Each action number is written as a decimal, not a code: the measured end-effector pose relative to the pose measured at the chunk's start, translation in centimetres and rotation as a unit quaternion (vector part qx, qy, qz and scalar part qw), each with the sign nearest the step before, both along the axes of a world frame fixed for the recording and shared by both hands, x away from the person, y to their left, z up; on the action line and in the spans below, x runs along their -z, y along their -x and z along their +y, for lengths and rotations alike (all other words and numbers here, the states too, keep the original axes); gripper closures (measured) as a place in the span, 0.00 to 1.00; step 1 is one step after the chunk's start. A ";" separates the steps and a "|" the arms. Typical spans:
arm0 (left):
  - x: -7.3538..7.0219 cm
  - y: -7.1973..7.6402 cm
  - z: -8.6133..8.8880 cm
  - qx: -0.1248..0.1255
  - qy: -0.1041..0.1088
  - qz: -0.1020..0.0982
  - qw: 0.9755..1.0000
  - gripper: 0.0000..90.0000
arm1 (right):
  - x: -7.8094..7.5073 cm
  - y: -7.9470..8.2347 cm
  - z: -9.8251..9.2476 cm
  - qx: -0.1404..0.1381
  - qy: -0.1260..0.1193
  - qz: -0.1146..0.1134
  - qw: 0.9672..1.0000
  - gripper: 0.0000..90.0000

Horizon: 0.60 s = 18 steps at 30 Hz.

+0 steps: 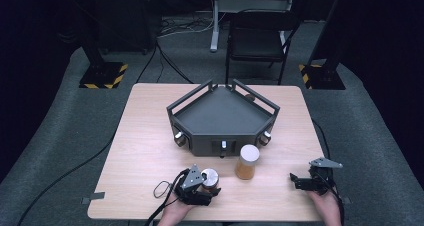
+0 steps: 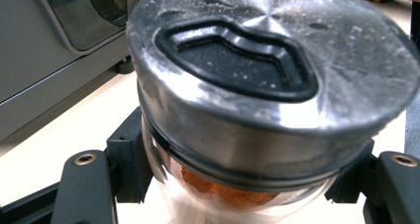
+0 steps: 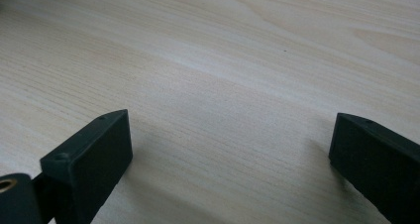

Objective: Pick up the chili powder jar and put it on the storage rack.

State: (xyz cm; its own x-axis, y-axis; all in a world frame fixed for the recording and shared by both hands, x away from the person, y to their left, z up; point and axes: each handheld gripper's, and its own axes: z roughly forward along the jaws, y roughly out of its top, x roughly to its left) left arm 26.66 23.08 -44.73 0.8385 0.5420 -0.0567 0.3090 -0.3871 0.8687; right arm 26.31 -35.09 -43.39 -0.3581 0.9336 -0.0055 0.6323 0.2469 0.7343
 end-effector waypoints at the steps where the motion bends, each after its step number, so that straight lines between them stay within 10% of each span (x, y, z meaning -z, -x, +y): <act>1: -0.1 0.0 0.1 0.000 0.001 -0.001 1.000 0.32 | 0.0 0.0 0.0 0.000 0.000 0.000 1.000 0.02; 18: -2.3 0.1 1.6 -0.014 0.015 -0.015 1.000 0.33 | 0.0 0.0 0.0 0.001 0.000 0.000 1.000 0.02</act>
